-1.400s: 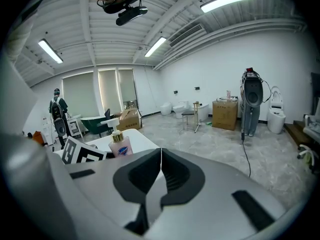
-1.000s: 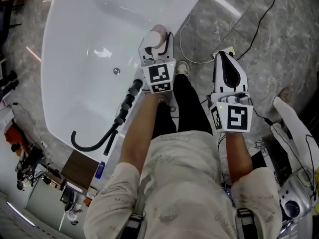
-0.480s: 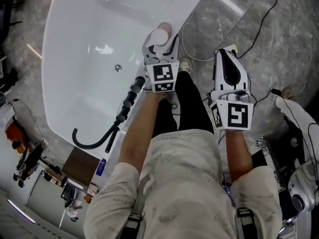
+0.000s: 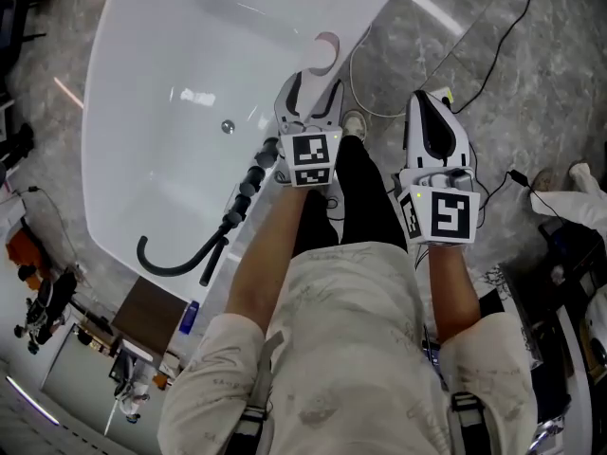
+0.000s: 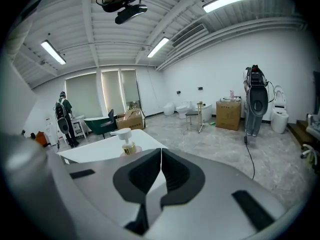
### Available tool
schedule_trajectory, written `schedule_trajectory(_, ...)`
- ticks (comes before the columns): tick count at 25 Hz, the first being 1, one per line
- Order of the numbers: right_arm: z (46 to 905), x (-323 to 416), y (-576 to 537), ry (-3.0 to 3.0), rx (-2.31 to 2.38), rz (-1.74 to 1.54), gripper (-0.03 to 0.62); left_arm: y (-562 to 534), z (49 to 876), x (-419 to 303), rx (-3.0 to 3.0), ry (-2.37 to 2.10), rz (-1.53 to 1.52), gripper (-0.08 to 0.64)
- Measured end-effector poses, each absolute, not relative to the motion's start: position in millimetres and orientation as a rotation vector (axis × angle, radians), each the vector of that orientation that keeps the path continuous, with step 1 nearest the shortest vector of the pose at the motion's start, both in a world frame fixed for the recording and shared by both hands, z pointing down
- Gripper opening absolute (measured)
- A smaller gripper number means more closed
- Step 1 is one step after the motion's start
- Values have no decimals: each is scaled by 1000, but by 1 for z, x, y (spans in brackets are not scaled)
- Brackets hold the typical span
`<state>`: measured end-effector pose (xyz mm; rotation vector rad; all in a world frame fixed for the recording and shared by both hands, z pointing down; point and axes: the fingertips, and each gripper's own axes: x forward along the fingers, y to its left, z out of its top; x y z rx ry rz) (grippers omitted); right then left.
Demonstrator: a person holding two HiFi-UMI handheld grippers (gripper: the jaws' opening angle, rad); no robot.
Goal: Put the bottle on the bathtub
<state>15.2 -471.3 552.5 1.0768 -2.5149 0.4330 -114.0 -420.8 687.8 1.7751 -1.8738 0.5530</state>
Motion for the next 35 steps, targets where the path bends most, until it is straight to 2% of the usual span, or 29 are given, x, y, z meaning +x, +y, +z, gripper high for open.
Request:
schedule_trajectory(13, 497, 4, -411, -2592, 1122, 343, -9, -346, 622, -106, 1796, -1897, 411, 275)
schedule_trajectory(23, 460, 17, -311, -2593, 1138, 273, -9, -225, 574, -89, 1823, -1895, 350, 275)
schedule_trajectory(35, 402, 13, -222, -2652, 1104, 154, -9, -142, 456, -120, 1938, -2111, 197, 275)
